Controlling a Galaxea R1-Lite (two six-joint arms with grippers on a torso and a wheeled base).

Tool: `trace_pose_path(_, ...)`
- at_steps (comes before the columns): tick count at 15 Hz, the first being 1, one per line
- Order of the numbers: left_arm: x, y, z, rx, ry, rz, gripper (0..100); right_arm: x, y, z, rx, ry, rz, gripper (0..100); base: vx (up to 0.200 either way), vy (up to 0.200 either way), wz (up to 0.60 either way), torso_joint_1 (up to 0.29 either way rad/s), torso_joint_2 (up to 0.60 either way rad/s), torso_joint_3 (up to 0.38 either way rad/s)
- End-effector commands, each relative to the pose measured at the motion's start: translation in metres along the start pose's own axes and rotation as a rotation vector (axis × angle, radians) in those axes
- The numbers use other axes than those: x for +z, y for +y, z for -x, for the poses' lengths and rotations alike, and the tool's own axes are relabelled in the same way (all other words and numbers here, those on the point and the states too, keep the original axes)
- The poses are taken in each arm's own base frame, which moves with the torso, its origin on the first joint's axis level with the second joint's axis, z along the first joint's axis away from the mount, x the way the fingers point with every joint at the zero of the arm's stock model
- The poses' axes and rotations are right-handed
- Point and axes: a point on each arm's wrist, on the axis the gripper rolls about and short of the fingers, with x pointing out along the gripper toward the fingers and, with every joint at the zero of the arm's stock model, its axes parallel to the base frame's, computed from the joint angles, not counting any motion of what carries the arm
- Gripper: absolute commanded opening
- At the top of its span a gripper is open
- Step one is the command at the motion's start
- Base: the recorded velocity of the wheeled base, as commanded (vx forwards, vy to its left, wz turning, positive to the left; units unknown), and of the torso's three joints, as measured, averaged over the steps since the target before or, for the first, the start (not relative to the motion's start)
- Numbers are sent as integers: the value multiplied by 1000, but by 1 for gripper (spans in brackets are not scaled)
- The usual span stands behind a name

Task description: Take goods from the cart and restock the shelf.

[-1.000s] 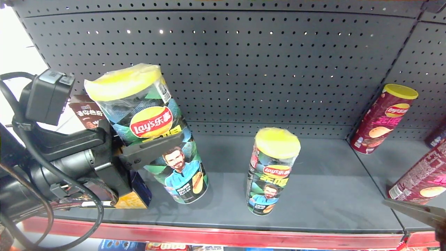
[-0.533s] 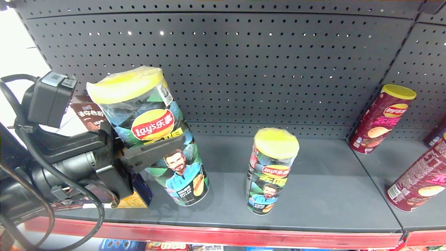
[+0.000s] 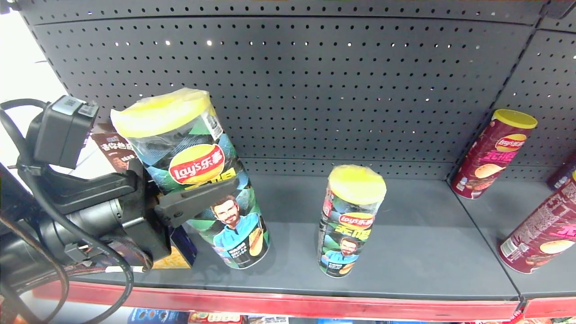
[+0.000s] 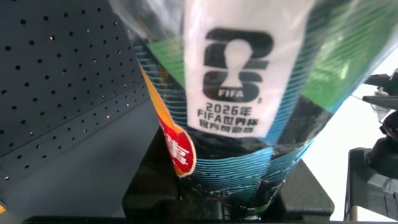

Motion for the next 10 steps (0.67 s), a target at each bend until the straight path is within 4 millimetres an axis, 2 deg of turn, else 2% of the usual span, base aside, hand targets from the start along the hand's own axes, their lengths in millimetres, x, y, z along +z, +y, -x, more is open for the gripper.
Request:
trace_pose_path(1, -1, 0, 0, 0, 2, 0, 0, 0, 2, 0, 88, -3, 22, 100, 0, 0, 0, 0, 0, 0)
trace_pose_path(3, -2, -1, 0, -3, 5, 3, 0, -1, 1, -1, 186, -12, 21, 100, 0, 0, 0, 0, 0, 0)
trace_pose_path(5, -8, -2, 2, -1, 23, 14, 0, 0, 0, -1, 177, -10, 9, 100, 0, 0, 0, 0, 0, 0)
trace_pose_path(8, -8, -5, 0, -21, 25, 14, 0, 0, 1, -1, 31, -11, -11, 100, 0, 0, 0, 0, 0, 0)
trace_pose_path(10, -5, -9, -4, -49, 15, 9, 0, 2, 1, -5, -182, 49, 32, 100, 0, 0, 0, 0, 0, 0)
